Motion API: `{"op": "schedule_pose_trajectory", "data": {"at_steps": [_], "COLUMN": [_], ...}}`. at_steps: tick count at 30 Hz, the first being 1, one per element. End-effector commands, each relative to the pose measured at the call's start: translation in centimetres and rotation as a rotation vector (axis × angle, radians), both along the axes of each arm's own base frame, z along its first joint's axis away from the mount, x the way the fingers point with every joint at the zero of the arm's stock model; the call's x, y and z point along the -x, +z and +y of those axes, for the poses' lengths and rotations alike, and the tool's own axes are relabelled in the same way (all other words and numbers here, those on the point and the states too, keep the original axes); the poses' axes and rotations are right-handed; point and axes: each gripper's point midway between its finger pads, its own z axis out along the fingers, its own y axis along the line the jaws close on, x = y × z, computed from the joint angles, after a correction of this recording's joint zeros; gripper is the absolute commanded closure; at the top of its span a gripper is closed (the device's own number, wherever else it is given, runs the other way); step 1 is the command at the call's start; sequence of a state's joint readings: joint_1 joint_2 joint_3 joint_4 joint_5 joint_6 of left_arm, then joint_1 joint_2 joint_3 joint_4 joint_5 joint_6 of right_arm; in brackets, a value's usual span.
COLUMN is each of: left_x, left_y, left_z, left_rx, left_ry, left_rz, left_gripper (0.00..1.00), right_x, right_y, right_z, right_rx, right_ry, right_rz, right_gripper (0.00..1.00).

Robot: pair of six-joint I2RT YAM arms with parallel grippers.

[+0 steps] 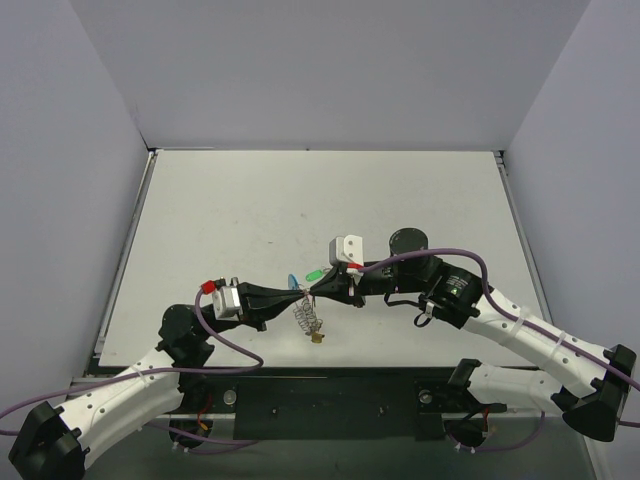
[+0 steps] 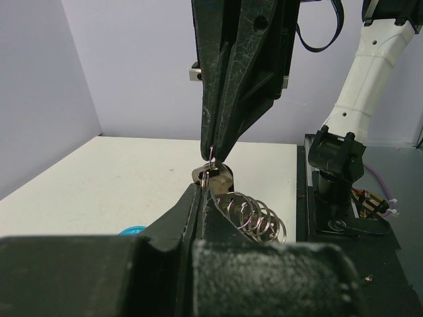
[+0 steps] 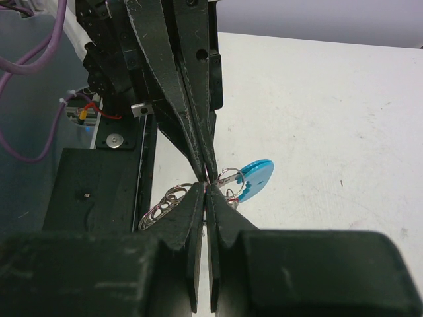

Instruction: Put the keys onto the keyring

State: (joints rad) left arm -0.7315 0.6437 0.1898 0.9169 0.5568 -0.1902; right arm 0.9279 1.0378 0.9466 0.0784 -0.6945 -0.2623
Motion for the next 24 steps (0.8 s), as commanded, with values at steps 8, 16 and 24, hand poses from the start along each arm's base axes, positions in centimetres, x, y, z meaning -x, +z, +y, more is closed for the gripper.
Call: {"op": "schedule_pose_trajectory", "data": {"at_steps": [8,16,24], "left_x": [0.80,0.87,0.84], "left_y": [3.45,3.51,3.57], "left_z": [0.41,0.37,0.41], "left_rx": [0.084,0.085,0.087], "left_ry": [-0.016,-0.020,-0.018], "left_rz": [-0.080,-0.082,-0.082], "left_gripper": [1.00,1.00,1.00], "right_x": [-0.53,-0.57,-0.42], "right_y": [2.14,2.10,1.86], "right_z": [-0.04,-0.05,0.06], "right_rx": [-0.056,-0.055,-0.052], "right_ry": [-0.017,-0.020,-0.013], "right_rz": [-0.052,-0.051,-0.044], "right_gripper": [1.00,1.00,1.00]}}
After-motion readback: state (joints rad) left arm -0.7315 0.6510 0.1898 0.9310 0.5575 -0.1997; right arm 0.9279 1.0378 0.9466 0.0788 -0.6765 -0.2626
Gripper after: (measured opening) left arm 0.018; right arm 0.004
